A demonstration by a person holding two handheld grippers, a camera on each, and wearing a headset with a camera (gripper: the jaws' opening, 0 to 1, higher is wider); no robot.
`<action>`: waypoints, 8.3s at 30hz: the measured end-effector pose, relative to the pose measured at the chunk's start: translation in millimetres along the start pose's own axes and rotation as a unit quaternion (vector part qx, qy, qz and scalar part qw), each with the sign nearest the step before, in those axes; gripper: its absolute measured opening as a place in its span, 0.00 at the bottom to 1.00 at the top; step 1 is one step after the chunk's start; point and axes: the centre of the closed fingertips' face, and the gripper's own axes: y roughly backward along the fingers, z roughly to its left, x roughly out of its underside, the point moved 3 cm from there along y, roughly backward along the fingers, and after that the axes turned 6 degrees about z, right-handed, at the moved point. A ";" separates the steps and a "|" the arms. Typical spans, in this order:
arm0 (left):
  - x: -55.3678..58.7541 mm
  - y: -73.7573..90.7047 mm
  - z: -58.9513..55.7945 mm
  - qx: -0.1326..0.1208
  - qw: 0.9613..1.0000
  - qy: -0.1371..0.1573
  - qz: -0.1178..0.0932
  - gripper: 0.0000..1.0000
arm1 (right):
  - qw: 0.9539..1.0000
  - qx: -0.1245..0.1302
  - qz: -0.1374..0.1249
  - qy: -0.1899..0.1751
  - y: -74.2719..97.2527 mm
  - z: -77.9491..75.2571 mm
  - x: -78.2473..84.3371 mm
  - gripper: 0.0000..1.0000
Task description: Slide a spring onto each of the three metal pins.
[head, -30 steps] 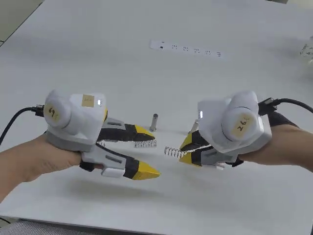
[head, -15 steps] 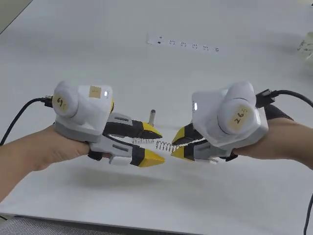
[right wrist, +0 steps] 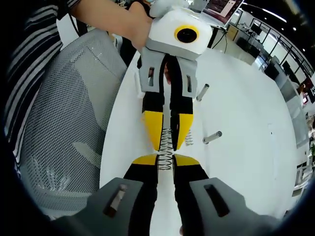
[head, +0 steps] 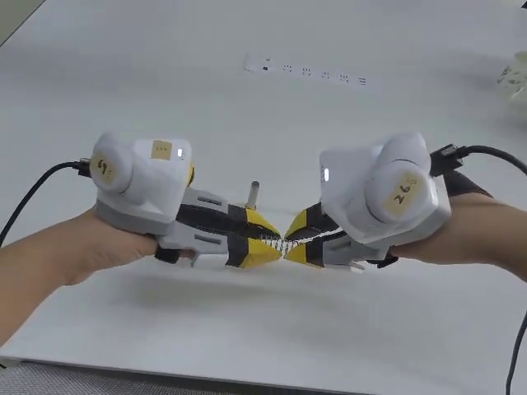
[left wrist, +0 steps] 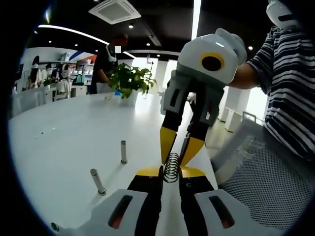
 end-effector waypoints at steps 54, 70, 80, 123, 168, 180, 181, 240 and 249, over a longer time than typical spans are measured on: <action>6.2 6.6 -6.5 0.022 0.999 -0.003 0.026 0.08 | 0.998 0.021 -0.062 0.004 10.7 8.1 3.0 0.12; 10.2 6.2 -7.2 0.021 0.999 -0.008 0.037 0.08 | 0.992 0.020 -0.124 -0.018 23.5 5.5 -16.4 0.12; 12.5 5.3 -6.8 0.020 0.999 -0.010 0.041 0.09 | 0.984 0.024 -0.169 -0.043 23.6 4.9 -28.2 0.12; 12.1 -2.9 -10.7 0.033 0.998 -0.006 0.049 0.09 | 0.966 0.045 -0.241 -0.089 25.0 5.9 -42.6 0.12; 13.3 19.3 3.1 -0.029 0.998 0.002 0.056 0.34 | 0.973 0.067 -0.216 -0.053 29.7 3.0 -47.7 0.12; 20.8 34.6 8.0 -0.054 0.997 0.017 0.058 0.42 | 0.971 0.080 -0.217 -0.058 33.0 -3.4 -46.5 0.12; 21.1 35.5 7.9 -0.056 0.997 0.019 0.057 0.42 | 0.971 0.082 -0.217 -0.058 33.4 -3.9 -46.1 0.12; 57.1 159.6 27.5 -0.261 0.963 0.064 -0.034 0.94 | 0.942 0.210 -0.173 -0.198 52.5 -57.0 43.5 0.12; 58.7 165.6 27.6 -0.274 0.958 0.073 -0.040 0.95 | 0.926 0.236 -0.181 -0.232 57.4 -76.9 50.1 0.12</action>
